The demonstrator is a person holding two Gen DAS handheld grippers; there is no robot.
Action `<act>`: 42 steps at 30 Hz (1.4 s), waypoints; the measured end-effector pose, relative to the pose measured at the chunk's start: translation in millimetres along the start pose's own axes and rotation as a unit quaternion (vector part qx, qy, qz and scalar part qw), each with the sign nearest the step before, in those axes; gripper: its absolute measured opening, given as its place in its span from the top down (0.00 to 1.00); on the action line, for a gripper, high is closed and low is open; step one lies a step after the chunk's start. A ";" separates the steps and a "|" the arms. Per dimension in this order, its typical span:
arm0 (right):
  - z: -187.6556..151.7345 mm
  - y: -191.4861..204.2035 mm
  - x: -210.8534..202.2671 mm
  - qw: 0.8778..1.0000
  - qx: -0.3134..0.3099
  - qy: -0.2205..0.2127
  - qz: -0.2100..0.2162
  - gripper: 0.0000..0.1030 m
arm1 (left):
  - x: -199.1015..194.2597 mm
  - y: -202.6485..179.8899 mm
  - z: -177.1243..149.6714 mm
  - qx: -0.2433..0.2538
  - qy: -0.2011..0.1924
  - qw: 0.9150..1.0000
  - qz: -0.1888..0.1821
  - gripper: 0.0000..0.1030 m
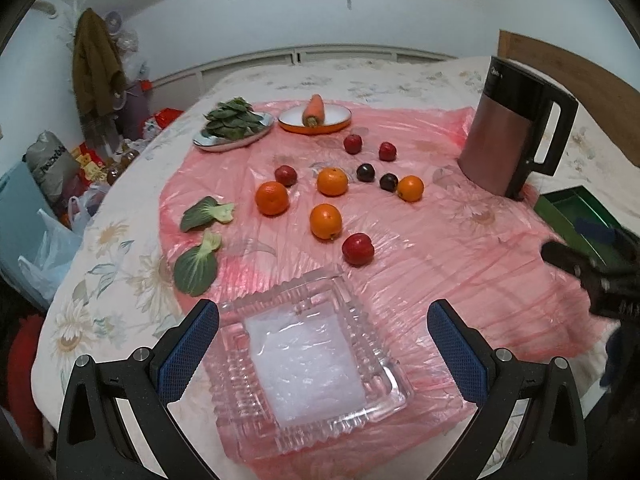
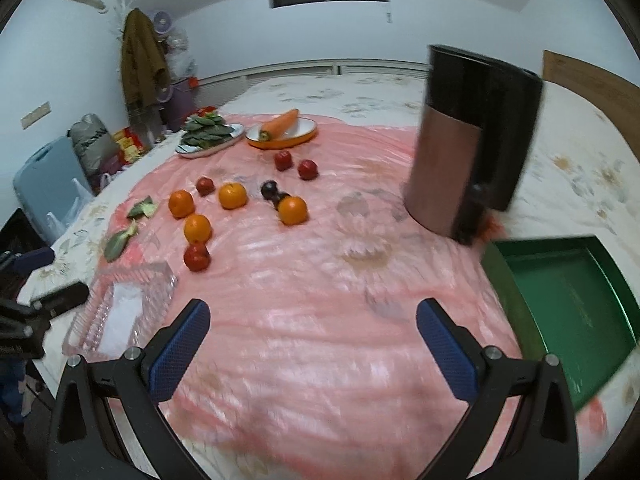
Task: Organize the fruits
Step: 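Grasp the orange with the right tool while the left tool grasps a red apple, then carry the orange and red apple over the green tray with both tools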
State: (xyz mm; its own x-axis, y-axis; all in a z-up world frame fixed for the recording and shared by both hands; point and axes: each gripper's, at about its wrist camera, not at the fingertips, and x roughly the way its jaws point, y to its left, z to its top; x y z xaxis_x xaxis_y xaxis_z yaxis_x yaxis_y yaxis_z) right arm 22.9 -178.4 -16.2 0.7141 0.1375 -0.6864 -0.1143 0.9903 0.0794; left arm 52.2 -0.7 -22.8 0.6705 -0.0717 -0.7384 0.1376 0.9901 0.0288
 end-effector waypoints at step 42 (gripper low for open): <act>85.5 5.1 228.4 0.980 -0.077 0.138 0.117 1.00 | 158.9 -16.1 42.9 -0.029 0.129 0.987 -0.092 0.71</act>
State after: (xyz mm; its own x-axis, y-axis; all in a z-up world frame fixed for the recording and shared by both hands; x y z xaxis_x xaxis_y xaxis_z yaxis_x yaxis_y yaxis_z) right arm 244.5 -140.1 -110.8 0.4444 0.3284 -0.8335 -0.3716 0.9141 0.1620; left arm 187.8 -33.2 -111.8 0.4295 -0.2255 -0.8744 0.1923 0.9689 -0.1554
